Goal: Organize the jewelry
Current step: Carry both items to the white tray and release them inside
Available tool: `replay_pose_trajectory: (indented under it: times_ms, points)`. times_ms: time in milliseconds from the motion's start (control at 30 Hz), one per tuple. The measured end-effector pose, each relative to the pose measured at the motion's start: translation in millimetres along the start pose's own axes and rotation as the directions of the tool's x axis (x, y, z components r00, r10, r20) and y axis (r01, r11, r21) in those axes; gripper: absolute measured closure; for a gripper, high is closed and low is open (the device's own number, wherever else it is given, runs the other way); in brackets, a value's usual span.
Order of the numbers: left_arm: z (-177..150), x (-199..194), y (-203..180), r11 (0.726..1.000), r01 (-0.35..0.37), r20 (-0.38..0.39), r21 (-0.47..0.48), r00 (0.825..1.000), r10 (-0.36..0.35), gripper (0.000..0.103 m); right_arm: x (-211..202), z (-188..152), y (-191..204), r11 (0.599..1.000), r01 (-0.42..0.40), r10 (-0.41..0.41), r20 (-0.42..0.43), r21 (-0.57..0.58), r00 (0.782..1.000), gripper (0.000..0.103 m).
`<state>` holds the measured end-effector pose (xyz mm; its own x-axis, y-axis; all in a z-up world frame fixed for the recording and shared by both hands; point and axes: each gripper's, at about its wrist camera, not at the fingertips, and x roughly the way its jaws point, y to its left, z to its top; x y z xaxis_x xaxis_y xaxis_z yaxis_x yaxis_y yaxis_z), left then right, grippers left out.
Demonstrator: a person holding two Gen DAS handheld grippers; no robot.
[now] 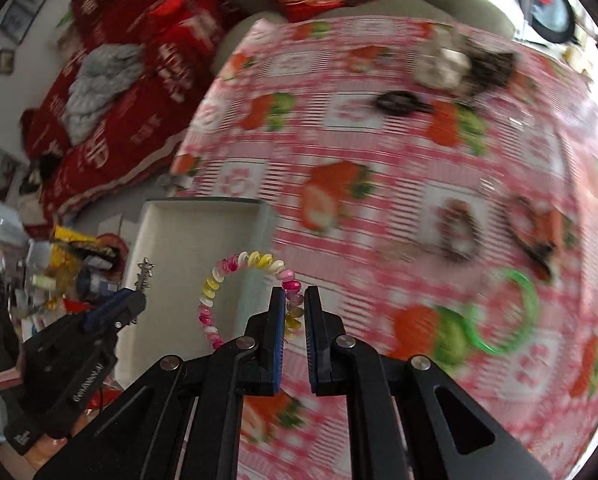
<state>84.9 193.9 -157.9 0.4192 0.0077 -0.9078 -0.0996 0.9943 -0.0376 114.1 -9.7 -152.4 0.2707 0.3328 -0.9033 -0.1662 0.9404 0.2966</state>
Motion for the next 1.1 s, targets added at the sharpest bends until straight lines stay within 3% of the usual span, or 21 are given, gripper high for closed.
replay_pose_trajectory:
  times_ms: [333, 700, 967, 1100]
  points:
    - [19, 57, 30, 0.999, -0.039, -0.027, -0.035, 0.999, 0.038, 0.084, 83, 34, 65, 0.992, 0.031, -0.039, -0.067, -0.119, 0.997, 0.093]
    - [27, 87, 27, 0.997, -0.078, -0.046, -0.001, 0.996, 0.078, 0.083, 126, 49, 66, 0.983, 0.093, -0.112, -0.114, -0.157, 0.987, 0.093]
    - [26, 86, 22, 0.993, -0.115, -0.055, 0.029, 0.992, 0.116, 0.083, 139, 46, 67, 0.98, 0.101, -0.128, -0.153, -0.171, 0.98, 0.092]
    - [25, 80, 23, 0.994, -0.108, -0.053, 0.021, 0.993, 0.109, 0.083, 140, 46, 67, 0.982, 0.081, -0.107, -0.156, -0.17, 0.982, 0.078]
